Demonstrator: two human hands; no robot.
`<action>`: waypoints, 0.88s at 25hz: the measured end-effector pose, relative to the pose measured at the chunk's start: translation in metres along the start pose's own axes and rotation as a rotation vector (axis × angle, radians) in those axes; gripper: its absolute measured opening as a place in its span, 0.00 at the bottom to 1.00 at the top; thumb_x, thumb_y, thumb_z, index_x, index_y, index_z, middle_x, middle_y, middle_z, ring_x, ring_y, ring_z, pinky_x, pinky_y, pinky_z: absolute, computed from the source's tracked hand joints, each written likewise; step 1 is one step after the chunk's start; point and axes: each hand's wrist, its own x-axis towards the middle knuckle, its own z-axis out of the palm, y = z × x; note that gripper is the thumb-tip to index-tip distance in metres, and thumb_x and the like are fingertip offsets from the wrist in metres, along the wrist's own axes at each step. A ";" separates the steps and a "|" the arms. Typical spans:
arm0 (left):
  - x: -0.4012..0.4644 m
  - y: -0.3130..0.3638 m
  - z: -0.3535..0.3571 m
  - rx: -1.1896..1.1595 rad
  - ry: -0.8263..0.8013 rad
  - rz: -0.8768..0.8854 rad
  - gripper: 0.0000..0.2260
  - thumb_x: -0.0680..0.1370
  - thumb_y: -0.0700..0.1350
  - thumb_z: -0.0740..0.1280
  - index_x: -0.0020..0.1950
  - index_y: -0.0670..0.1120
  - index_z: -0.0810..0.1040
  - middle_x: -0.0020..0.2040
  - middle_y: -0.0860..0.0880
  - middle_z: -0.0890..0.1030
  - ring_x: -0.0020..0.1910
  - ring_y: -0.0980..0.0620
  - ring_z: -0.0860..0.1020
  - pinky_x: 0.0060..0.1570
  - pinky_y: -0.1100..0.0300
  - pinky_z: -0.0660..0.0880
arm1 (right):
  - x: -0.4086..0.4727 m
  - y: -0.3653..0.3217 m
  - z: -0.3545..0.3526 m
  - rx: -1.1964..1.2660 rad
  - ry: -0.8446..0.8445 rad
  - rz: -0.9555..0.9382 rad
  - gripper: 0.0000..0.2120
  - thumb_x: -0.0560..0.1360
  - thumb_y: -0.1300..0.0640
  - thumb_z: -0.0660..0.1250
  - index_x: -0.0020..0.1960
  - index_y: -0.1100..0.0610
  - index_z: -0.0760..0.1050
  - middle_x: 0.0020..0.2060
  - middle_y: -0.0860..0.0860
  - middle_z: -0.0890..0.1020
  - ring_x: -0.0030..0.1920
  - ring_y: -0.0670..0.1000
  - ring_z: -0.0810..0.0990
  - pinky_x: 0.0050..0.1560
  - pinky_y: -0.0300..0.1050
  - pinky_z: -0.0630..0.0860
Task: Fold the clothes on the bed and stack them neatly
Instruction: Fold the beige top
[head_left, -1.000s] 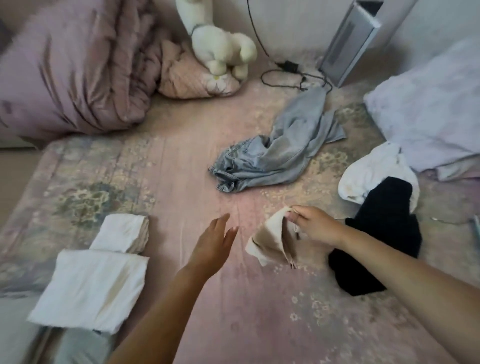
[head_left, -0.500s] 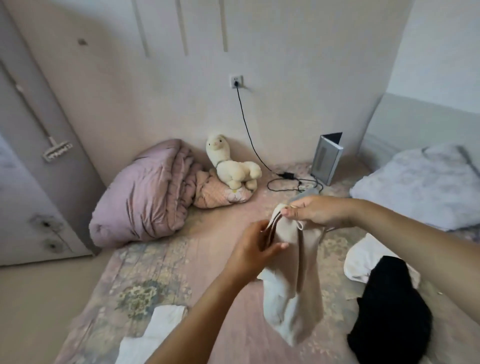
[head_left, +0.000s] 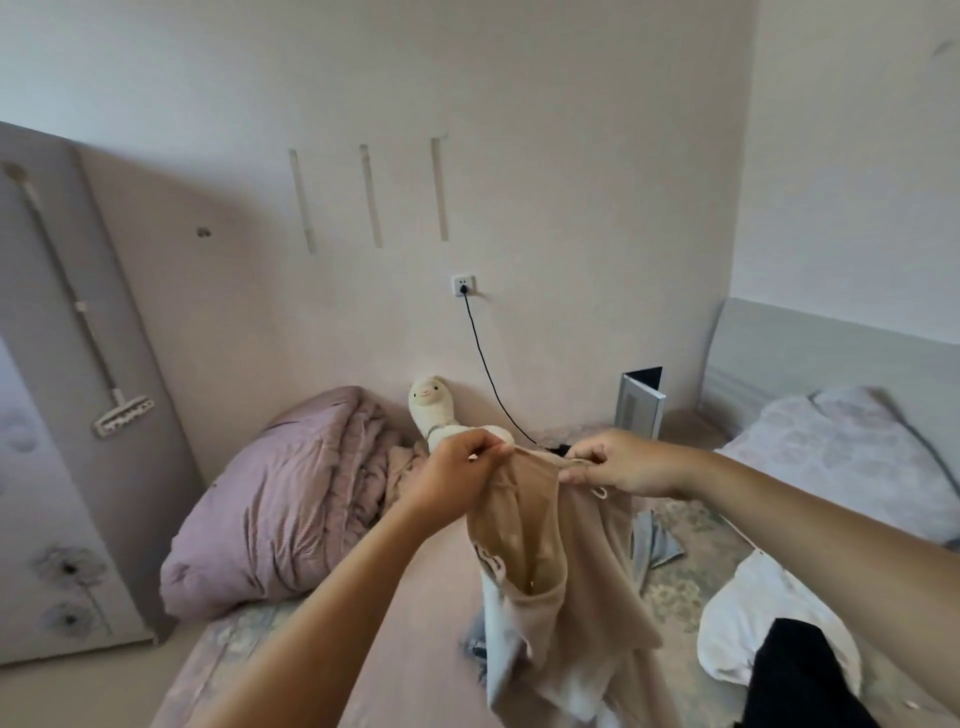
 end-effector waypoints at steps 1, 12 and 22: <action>0.002 0.005 -0.001 0.022 0.003 0.005 0.08 0.82 0.41 0.68 0.44 0.41 0.80 0.36 0.49 0.75 0.37 0.53 0.70 0.39 0.62 0.68 | 0.000 0.000 -0.002 0.005 0.022 -0.008 0.09 0.81 0.52 0.68 0.46 0.57 0.78 0.34 0.50 0.74 0.35 0.46 0.68 0.37 0.42 0.63; 0.009 0.019 -0.011 0.098 0.018 -0.114 0.10 0.83 0.46 0.66 0.43 0.44 0.79 0.37 0.48 0.76 0.36 0.52 0.72 0.37 0.59 0.70 | 0.004 0.004 0.018 0.207 0.183 0.105 0.18 0.81 0.41 0.65 0.40 0.52 0.72 0.35 0.47 0.74 0.38 0.47 0.70 0.40 0.45 0.63; 0.014 0.028 -0.028 0.115 0.046 -0.169 0.11 0.83 0.45 0.66 0.46 0.40 0.78 0.34 0.47 0.72 0.32 0.51 0.70 0.33 0.58 0.69 | 0.015 0.038 0.042 -0.094 0.382 0.133 0.04 0.75 0.62 0.66 0.44 0.55 0.71 0.45 0.52 0.77 0.47 0.56 0.74 0.45 0.52 0.68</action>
